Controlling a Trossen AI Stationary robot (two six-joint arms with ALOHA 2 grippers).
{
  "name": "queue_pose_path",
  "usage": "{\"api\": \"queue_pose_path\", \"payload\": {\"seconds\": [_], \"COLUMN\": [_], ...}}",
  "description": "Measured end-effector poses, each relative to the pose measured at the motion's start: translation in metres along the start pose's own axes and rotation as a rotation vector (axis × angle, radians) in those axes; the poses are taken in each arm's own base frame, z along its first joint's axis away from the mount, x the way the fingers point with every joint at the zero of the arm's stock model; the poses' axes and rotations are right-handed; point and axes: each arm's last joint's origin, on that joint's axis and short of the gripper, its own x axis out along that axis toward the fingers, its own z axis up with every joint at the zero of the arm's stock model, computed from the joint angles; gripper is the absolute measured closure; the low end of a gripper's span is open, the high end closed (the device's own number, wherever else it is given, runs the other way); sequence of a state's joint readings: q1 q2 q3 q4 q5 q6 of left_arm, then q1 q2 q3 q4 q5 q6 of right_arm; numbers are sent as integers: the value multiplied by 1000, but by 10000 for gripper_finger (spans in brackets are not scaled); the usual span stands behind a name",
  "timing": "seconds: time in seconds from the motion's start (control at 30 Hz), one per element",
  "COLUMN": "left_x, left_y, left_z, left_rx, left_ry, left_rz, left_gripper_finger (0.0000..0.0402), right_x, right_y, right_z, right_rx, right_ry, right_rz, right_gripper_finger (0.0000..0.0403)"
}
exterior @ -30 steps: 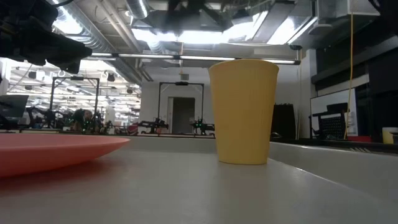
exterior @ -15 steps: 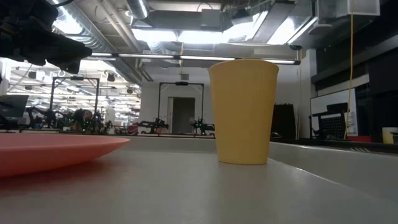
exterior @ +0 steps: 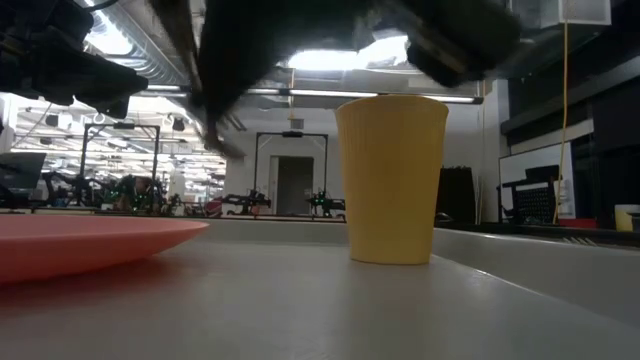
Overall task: Pick and place plate/cup/fork/spoon on tray
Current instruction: Put the black spoon on the gray tray to the right of the pink plate
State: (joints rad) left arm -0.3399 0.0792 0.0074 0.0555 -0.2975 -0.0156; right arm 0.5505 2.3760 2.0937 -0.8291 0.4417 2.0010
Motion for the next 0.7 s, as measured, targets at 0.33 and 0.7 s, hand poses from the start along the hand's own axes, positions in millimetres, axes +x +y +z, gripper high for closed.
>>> {"api": "queue_pose_path", "payload": {"seconds": [0.33,0.7], "left_x": [0,0], "left_y": [0,0], "left_z": [0,0], "left_rx": [0,-1], "left_ry": [0,-2], "left_rz": [0,0], "left_gripper_finger": [321,321], "right_x": [25,25], "right_y": [-18,-15], "right_z": [-1,-2], "right_rx": [42,54], "right_ry": [-14,-2], "right_rz": [-133,-113], "right_gripper_finger": [401,351]}}
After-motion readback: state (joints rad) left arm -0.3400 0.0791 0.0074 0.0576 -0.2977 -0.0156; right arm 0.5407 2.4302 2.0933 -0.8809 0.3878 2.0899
